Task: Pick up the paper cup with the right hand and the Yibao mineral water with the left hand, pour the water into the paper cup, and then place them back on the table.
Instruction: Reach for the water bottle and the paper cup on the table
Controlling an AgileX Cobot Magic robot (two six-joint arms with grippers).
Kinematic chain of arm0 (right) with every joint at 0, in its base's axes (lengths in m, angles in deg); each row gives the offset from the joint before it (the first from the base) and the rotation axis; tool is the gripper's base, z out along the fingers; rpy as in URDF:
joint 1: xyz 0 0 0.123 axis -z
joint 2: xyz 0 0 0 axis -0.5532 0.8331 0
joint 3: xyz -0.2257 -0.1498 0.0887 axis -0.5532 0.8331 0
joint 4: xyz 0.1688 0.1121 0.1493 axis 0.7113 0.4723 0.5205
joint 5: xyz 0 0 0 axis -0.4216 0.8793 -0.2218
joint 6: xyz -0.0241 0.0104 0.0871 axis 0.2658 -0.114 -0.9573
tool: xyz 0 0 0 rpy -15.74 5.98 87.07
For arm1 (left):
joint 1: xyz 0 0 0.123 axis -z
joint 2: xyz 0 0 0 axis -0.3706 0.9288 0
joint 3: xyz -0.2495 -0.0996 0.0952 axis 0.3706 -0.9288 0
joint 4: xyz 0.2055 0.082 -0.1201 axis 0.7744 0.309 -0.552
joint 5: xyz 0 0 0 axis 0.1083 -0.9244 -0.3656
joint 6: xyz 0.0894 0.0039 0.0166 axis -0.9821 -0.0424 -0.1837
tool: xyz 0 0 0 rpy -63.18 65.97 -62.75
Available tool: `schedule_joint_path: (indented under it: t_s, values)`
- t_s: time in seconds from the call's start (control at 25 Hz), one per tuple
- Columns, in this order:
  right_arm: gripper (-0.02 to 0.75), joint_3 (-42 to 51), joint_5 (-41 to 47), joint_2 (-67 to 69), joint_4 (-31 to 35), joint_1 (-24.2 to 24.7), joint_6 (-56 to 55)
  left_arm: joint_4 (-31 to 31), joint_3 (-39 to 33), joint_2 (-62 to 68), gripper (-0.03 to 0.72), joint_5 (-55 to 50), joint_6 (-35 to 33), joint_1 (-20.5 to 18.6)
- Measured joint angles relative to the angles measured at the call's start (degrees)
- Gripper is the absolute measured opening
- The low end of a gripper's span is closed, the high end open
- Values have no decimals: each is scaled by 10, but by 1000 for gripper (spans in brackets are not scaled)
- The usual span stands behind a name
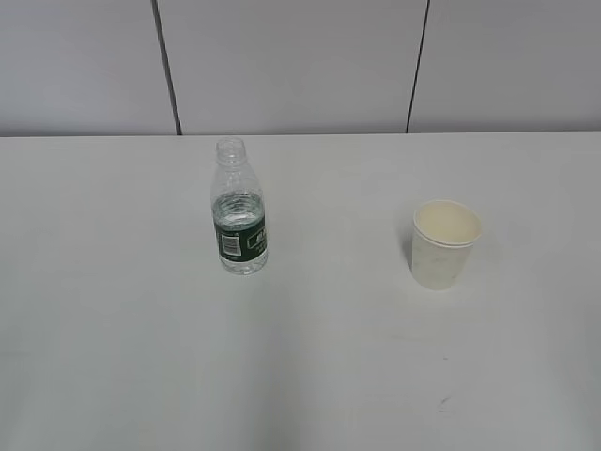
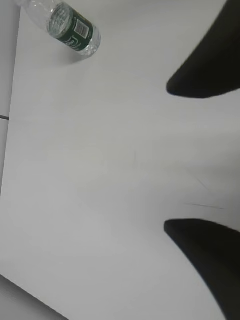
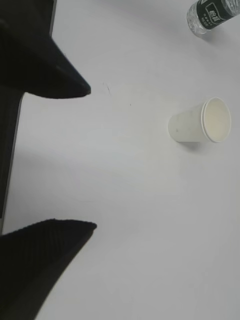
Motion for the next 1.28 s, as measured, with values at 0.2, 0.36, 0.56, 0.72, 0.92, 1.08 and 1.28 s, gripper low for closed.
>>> schedule_joint_path:
  t_s: [0.2,0.36,0.56,0.72,0.92,1.08,1.28]
  values:
    - [585,0,0,0,0,0,0,0,0,0,468,0,0,0]
    - [585,0,0,0,0,0,0,0,0,0,468,0,0,0]
    - [585,0,0,0,-1,0,0,0,0,0,468,0,0,0]
    - [585,0,0,0,-3,0,0,0,0,0,468,0,0,0]
    - [585,0,0,0,-5,0,0,0,0,0,468,0,0,0]
    - [585,-2,0,0,-7,0,0,0,0,0,468,0,0,0]
    - [585,-17,-29,0,-9,0,-8,2,5,0,468,8,0,0]
